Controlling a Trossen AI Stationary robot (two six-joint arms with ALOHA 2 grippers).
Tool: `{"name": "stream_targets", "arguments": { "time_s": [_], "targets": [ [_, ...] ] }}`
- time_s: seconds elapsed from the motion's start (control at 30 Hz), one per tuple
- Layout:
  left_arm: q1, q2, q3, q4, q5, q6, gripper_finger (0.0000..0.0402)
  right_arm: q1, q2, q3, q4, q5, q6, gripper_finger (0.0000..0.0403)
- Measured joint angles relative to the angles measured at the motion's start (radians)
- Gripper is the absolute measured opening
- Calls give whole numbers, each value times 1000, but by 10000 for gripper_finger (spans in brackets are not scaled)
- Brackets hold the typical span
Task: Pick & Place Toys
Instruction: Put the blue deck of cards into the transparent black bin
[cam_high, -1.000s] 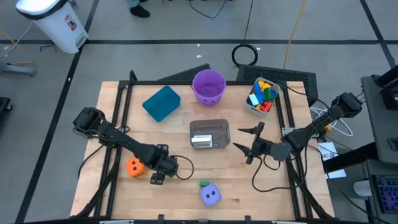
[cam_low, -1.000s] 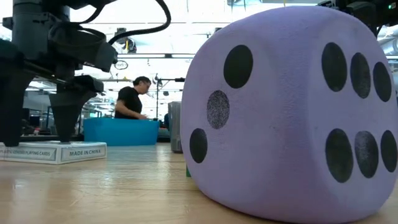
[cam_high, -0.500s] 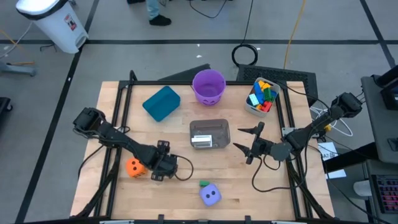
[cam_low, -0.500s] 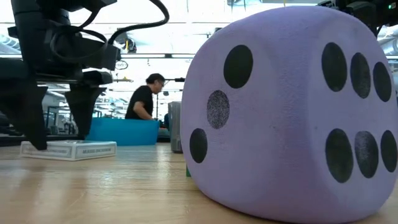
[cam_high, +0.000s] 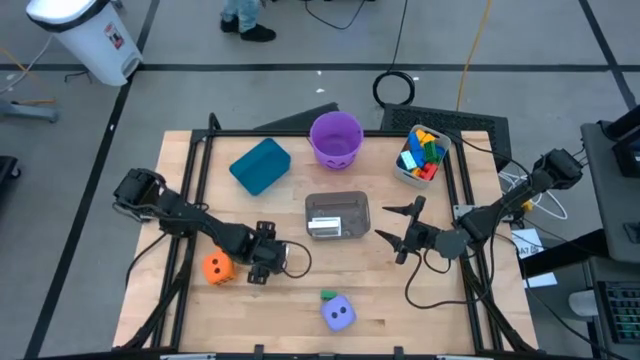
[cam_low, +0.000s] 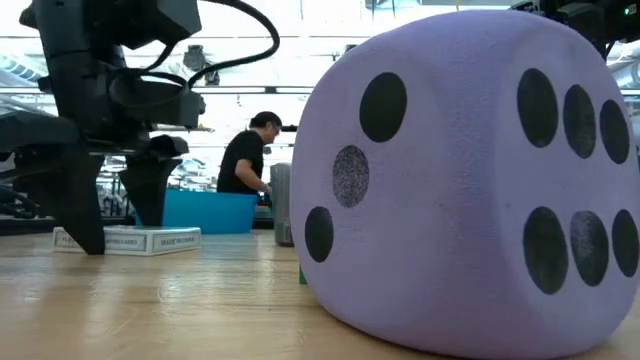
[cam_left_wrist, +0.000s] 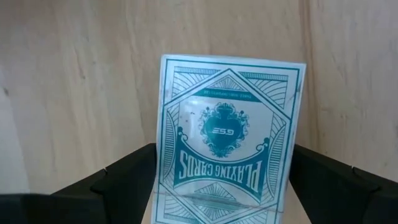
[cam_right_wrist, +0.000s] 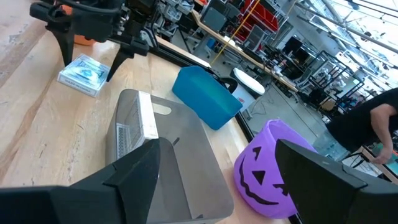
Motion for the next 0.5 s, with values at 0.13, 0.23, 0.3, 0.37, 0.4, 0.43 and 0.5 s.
{"name": "stream_targets", "arguments": {
  "time_s": [0.13, 0.23, 0.3, 0.37, 0.4, 0.43, 0.5],
  "targets": [
    [16, 0, -13, 7, 36, -49, 347, 0, 0, 0, 0, 0, 0, 290],
    [24, 0, -16, 14, 55, -120, 347, 0, 0, 0, 0, 0, 0, 290],
    [28, 3, -17, 36, 61, -147, 347, 0, 0, 0, 0, 0, 0, 290],
    [30, 4, -17, 50, 65, -155, 347, 0, 0, 0, 0, 0, 0, 290],
    [30, 5, -17, 54, 66, -163, 347, 0, 0, 0, 0, 0, 0, 290],
    [31, 5, -14, 57, 73, -170, 346, 0, 0, 0, 0, 0, 0, 290],
    [32, 8, 2, 45, 94, -182, 336, 0, 0, 0, 0, 0, 0, 290]
  ]
}}
